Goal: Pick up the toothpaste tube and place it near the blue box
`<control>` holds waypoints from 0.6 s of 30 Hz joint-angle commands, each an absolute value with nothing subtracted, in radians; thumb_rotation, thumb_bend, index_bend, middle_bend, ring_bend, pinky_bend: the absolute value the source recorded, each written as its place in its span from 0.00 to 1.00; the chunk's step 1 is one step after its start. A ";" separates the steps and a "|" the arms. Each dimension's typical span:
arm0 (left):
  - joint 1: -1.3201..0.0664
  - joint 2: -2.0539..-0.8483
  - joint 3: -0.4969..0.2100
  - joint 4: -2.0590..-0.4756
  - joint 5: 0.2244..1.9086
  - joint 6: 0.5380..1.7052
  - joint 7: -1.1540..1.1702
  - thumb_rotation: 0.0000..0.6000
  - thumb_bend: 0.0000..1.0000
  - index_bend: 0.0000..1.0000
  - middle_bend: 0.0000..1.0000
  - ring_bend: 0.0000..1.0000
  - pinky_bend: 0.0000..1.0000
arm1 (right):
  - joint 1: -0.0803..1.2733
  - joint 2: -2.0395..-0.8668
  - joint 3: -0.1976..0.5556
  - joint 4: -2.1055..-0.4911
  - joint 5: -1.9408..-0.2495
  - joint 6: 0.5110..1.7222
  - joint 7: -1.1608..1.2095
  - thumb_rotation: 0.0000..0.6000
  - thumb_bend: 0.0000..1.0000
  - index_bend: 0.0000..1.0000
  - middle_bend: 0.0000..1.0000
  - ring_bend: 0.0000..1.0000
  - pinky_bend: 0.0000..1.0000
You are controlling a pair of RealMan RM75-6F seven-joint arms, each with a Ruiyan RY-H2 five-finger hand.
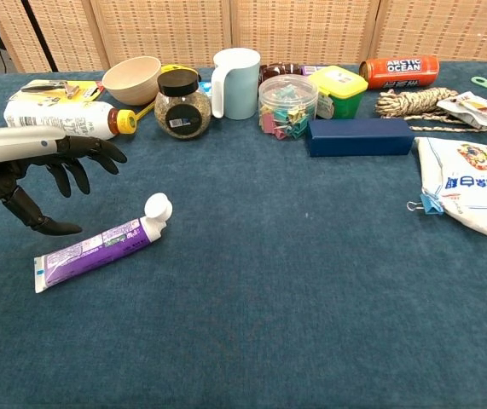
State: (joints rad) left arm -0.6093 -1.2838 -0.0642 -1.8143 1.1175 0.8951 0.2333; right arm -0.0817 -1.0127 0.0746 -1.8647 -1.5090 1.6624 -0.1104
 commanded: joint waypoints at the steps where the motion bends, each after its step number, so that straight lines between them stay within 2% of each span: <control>1: -0.610 -1.343 -0.035 -1.858 1.043 1.014 0.432 0.95 0.24 0.15 0.18 0.29 0.33 | -0.083 -1.012 0.075 -1.863 -1.509 1.664 -0.108 1.00 0.00 0.05 0.00 0.00 0.04; 7: -0.611 -1.445 -0.025 -1.851 0.985 1.132 0.629 0.95 0.26 0.21 0.20 0.33 0.38 | -0.092 -1.007 0.075 -1.860 -1.512 1.676 -0.096 1.00 0.00 0.05 0.00 0.00 0.04; 18: -0.617 -1.509 -0.016 -1.862 0.944 1.176 0.727 0.94 0.28 0.22 0.22 0.34 0.40 | -0.098 -1.005 0.074 -1.852 -1.513 1.681 -0.079 1.00 0.00 0.05 0.00 0.00 0.04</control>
State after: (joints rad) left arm -0.6150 -1.5051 -0.0171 -1.8621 0.9478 1.1749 0.7221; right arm -0.0975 -1.0048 0.0739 -1.8518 -1.5132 1.6803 -0.0792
